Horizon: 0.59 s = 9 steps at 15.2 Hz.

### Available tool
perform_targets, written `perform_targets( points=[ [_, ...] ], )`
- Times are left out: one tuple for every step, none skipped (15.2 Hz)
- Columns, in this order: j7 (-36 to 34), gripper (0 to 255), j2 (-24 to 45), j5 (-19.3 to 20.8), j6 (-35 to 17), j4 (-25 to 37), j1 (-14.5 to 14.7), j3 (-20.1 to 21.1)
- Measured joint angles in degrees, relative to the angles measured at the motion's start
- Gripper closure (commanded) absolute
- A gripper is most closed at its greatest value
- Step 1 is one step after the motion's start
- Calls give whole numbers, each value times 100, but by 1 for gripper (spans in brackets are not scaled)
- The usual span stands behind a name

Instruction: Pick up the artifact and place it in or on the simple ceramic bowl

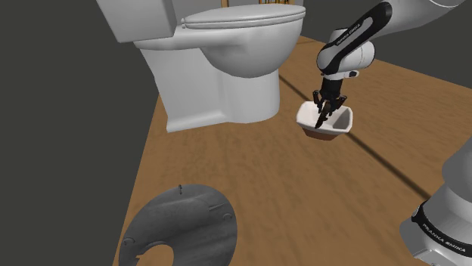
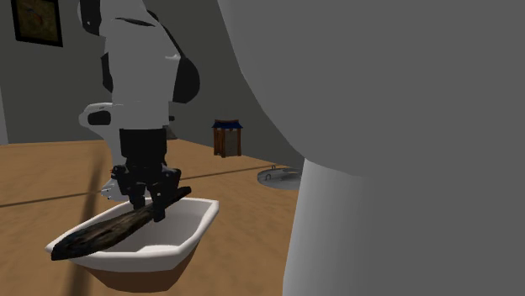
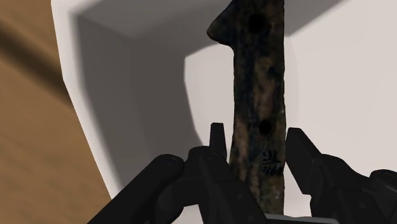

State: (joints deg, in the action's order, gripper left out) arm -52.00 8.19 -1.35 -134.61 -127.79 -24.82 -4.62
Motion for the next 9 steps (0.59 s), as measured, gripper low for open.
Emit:
perform_targets(
  points=[
    [-1, 0, 9, -2, -8, -4, 4, 4],
    [0, 0, 16, -3, -11, -5, 6, 7],
    [0, 0, 20, -3, -13, -5, 7, 8],
    [0, 0, 22, -4, -14, -5, 7, 9],
    [0, 0, 23, -4, -14, -5, 8, 9],
    [1, 0, 22, -3, -14, -6, 7, 9],
    [-6, 0, -40, 5, 74, 22, 9, 7],
    [-18, 0, -114, 15, 205, 82, 12, 7],
    [-31, 0, -241, 32, 372, 125, 15, 5]
  ],
)
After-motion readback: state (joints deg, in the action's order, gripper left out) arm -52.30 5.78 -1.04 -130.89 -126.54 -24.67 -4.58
